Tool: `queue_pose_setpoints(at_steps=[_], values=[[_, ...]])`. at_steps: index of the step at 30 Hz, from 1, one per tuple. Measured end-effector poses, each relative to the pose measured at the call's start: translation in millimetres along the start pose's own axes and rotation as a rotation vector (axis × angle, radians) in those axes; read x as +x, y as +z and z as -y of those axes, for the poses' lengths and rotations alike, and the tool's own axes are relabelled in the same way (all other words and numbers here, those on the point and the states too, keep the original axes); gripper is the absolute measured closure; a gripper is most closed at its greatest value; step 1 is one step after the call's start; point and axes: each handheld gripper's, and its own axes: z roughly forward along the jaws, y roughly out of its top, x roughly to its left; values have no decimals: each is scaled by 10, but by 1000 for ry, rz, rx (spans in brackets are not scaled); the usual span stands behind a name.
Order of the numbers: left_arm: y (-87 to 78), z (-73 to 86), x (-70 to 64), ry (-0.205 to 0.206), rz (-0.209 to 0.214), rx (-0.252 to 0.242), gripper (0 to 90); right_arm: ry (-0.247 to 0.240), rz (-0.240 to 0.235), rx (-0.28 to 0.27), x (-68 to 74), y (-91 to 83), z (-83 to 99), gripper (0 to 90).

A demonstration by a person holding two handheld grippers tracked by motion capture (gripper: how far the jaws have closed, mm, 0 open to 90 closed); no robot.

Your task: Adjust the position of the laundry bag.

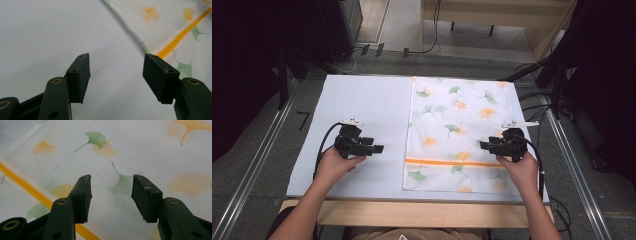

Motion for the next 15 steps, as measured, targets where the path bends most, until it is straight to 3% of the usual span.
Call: queue_pose_setpoints(at_steps=[4,13,15], values=[[28,-13,-35,20,-2,15,396,3,-11,2,-7,4,2,525],[74,-39,-69,0,11,27,408,-3,-9,-4,-9,-4,3,529],[100,-71,-105,12,13,25,414,-11,-2,-5,-20,-5,6,528]])
